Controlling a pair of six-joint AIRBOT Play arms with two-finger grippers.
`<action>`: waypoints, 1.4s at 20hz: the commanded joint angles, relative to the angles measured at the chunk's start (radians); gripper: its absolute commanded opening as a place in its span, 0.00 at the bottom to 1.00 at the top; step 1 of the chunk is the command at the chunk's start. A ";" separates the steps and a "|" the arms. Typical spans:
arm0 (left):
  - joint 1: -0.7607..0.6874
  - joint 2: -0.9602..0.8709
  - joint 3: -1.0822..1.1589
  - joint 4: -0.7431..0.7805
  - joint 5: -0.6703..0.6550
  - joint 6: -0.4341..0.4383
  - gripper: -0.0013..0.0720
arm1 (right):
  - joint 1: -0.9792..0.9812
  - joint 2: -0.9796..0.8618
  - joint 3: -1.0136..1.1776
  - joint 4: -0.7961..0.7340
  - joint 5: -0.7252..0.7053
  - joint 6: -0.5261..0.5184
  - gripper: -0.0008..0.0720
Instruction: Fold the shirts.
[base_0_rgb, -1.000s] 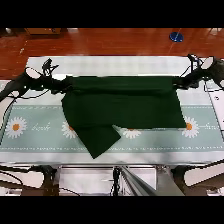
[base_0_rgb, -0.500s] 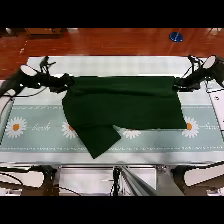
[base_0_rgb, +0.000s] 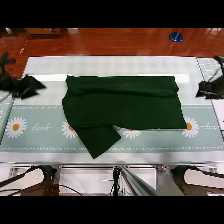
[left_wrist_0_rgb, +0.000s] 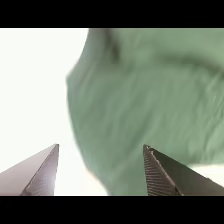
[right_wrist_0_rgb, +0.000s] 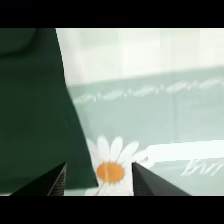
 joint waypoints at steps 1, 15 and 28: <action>0.057 0.136 -0.283 -0.028 -0.050 0.062 0.85 | -0.130 0.062 -0.144 0.247 0.042 -0.072 0.69; -0.188 0.146 -0.554 -0.088 0.217 0.012 0.85 | -0.148 0.080 -0.369 0.312 -0.063 -0.121 0.69; -0.400 -0.022 -0.553 -0.154 0.393 -0.030 0.45 | -0.148 0.080 -0.370 0.312 -0.063 -0.126 0.69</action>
